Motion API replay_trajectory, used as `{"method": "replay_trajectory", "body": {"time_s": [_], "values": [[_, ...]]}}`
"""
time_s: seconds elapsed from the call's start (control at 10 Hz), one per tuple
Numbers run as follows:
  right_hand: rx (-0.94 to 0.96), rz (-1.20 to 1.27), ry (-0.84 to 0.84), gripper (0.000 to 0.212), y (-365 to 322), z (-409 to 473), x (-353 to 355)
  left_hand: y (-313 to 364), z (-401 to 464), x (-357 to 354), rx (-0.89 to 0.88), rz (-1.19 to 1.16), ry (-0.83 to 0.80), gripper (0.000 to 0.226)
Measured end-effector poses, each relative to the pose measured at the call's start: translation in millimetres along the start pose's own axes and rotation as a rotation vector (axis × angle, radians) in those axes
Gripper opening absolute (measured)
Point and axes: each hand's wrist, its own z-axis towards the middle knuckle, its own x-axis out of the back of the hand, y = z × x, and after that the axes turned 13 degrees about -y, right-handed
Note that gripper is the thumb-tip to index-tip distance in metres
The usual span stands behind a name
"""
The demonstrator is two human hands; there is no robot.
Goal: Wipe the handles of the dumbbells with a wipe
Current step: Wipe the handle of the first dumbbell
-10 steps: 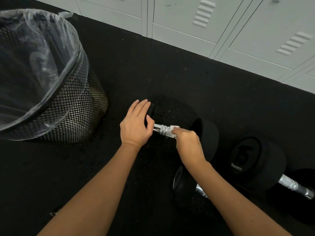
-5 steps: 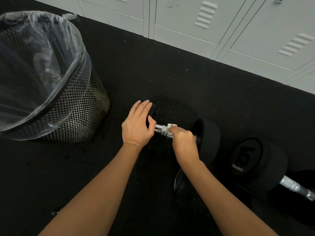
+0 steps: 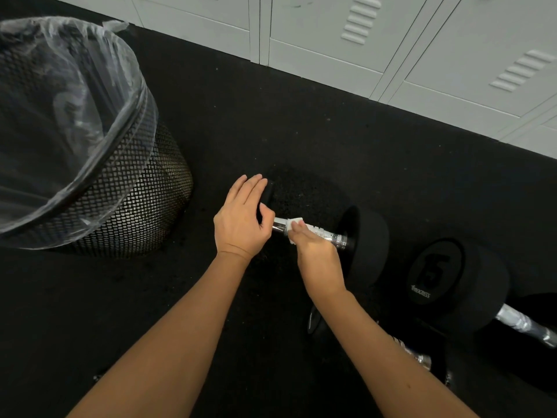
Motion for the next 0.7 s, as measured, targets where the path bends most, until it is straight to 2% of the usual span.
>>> {"method": "replay_trajectory", "body": {"time_s": [0.1,0.3,0.4,0.6,0.7], "values": [[0.048,-0.028,-0.014,0.054,9.8,-11.0,6.1,0.0,0.3,0.0,-0.003,0.004,0.0,0.049],[-0.122,0.036,0.031,0.045,4.1,-8.9,-1.8,-0.8,0.3,-0.2,-0.004,0.012,0.006,0.049],[-0.073,0.048,0.006,0.048,-1.5,-15.7,-8.8,-0.9,0.1,-0.2,-0.003,0.012,0.004,0.048],[-0.165,0.15,0.193,0.038,-2.1,-3.9,-4.7,-1.1,0.1,-0.3,0.005,0.012,0.001,0.049],[-0.15,0.206,0.223,0.035,-8.3,9.4,0.9,-1.0,-0.3,-0.7,-0.001,0.017,0.0,0.049]]}}
